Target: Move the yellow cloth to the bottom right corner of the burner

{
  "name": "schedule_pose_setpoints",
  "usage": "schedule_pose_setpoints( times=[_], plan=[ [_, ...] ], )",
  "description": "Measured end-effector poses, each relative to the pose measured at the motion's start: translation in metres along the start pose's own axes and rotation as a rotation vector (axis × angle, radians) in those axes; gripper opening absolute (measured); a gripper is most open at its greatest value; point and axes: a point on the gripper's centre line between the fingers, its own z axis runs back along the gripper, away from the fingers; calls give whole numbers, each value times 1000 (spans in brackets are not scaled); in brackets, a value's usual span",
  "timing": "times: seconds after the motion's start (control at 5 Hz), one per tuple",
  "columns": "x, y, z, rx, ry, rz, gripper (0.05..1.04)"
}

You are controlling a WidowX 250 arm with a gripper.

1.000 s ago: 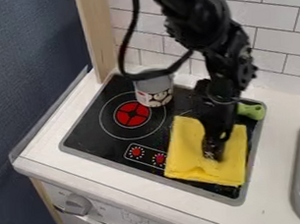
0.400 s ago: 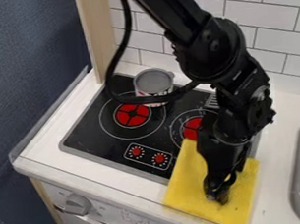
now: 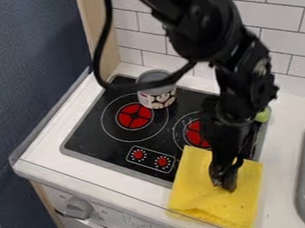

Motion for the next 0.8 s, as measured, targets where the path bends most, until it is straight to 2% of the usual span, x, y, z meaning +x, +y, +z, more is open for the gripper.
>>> schedule_pose_setpoints(
  times=[0.2,0.4,0.6,0.8],
  plan=[
    [-1,-7,25,-43,11,6,999],
    [5,-6,48,-70,-15,63,999],
    [8,-6,67,-101,9,74,999],
    [11,-7,67,-103,8,80,999]
  ],
)
